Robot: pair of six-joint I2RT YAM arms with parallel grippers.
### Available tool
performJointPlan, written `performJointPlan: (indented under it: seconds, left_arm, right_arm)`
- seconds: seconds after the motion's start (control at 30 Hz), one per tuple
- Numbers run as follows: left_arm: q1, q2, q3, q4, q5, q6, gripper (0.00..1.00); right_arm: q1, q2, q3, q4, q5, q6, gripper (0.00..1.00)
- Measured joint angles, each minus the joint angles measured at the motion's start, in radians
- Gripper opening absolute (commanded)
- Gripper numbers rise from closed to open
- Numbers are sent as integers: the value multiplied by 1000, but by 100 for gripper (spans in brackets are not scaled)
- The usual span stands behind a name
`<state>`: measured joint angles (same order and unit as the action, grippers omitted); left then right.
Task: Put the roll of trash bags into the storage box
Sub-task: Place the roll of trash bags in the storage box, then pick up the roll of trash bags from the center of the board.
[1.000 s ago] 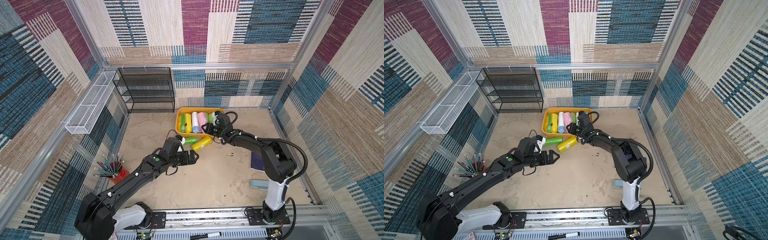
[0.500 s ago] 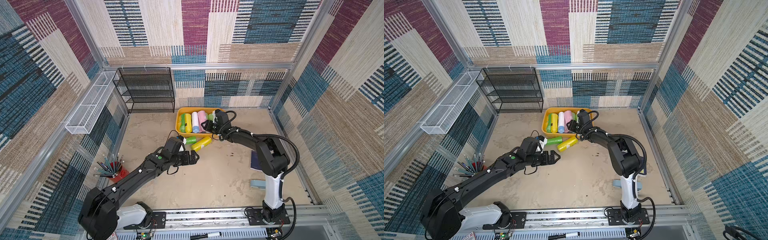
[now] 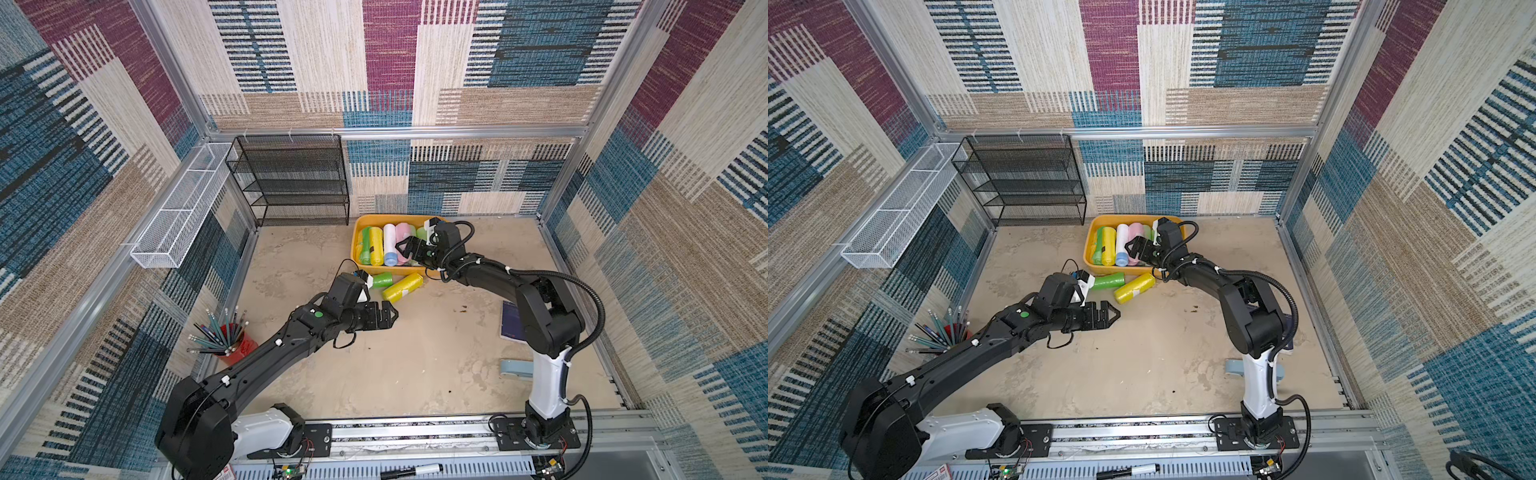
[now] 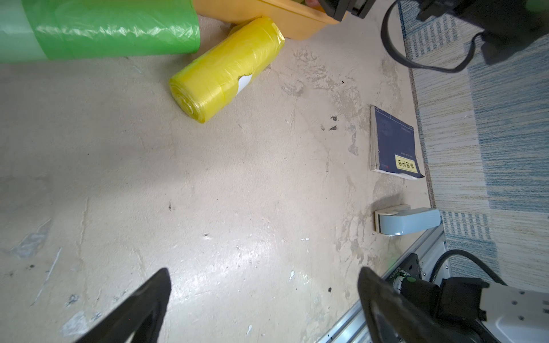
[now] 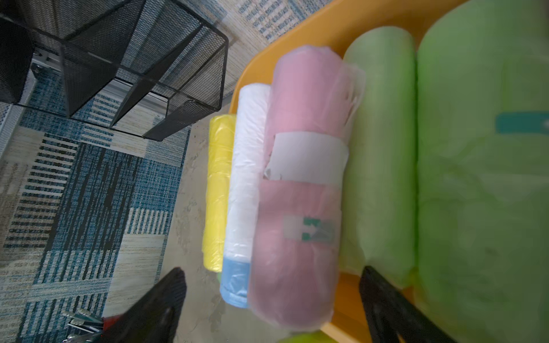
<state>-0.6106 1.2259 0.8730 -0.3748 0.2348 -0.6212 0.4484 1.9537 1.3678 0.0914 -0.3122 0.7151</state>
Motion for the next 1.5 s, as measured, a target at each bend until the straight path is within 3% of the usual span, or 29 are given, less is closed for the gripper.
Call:
performJointPlan:
  seconds: [0.53,0.93,1.2,1.5]
  left_arm:
    - [0,-130,-34,-91,-74,4,98]
    - [-18,-145,-39,-117,-100,-6,98]
    - [-54,-61,-26,-92,-145,-7,99]
    - [-57,210,93,15,-233,83,95]
  right_arm:
    - [0,-402,-435,129,-7,29,99]
    - [-1,-830,-807,195,-8,99,99]
    - [-1,-1003,-968,199,18,140,99]
    - [-1,-1150,-1092,187,27,199,99]
